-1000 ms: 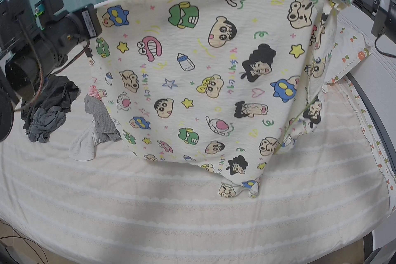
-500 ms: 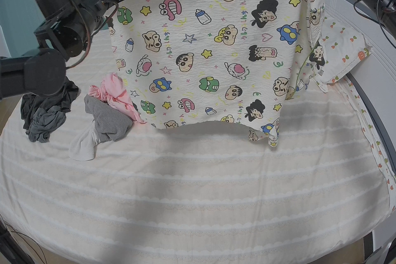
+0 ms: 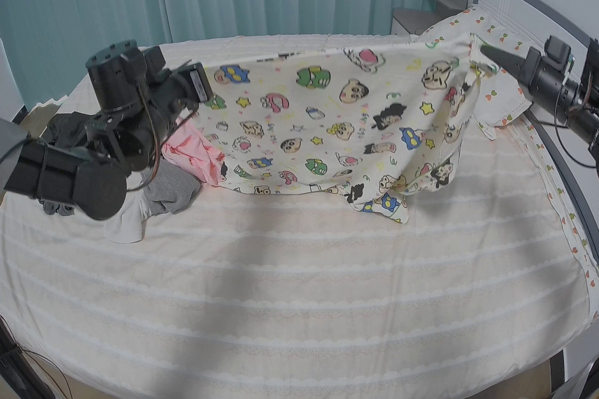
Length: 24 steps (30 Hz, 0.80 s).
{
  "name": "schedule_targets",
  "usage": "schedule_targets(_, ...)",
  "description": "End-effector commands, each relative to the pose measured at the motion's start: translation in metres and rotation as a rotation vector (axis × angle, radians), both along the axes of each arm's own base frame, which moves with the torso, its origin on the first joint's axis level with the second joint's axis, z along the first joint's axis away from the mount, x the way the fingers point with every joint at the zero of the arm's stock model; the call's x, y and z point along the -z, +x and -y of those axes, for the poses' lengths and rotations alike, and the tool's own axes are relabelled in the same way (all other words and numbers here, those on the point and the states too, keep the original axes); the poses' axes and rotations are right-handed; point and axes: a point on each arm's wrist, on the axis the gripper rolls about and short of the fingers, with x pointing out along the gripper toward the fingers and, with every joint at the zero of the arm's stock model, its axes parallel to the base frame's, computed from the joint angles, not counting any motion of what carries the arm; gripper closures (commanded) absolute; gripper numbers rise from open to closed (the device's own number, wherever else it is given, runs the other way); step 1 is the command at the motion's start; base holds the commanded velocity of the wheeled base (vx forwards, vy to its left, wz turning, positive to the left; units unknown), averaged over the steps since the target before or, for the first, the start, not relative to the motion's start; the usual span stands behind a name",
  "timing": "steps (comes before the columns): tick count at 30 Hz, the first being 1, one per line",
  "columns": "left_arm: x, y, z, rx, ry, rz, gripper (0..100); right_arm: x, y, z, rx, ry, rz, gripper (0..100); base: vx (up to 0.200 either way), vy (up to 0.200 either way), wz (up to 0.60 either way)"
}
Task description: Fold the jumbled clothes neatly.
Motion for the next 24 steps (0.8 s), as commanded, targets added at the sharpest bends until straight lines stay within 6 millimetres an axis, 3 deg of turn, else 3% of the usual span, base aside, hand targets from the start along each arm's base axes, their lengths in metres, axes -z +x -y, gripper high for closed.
schedule_targets(1,0.027,-0.068,-0.001,0.097,0.042,-0.112,100,0.033,-0.052,0.021,-0.040,-0.036,-0.097,100,0.000,0.000,0.00)
schedule_targets(5,0.029,-0.097,-0.004,0.125,0.054,-0.132,100,0.043,-0.080,0.018,-0.091,-0.035,-0.175,100,0.000,0.000,0.00)
schedule_targets(8,0.036,-0.107,-0.006,0.135,0.065,-0.155,100,0.048,-0.092,0.017,-0.116,-0.037,-0.214,100,0.000,0.000,0.00)
schedule_targets(14,0.078,-0.156,-0.024,0.168,0.127,-0.304,100,0.085,-0.129,0.014,-0.157,-0.141,-0.414,100,0.000,0.000,0.00)
schedule_targets(15,0.078,-0.156,-0.024,0.168,0.127,-0.304,100,0.085,-0.129,0.014,-0.157,-0.141,-0.414,100,0.000,0.000,0.00)
schedule_targets(20,0.116,-0.181,-0.030,0.210,0.173,-0.461,100,0.126,-0.145,0.009,-0.254,-0.182,-0.555,100,0.000,0.000,0.00)
schedule_targets(24,0.130,-0.195,-0.029,0.250,0.140,-0.533,100,0.146,-0.150,0.005,-0.291,-0.207,-0.616,100,0.000,0.000,0.00)
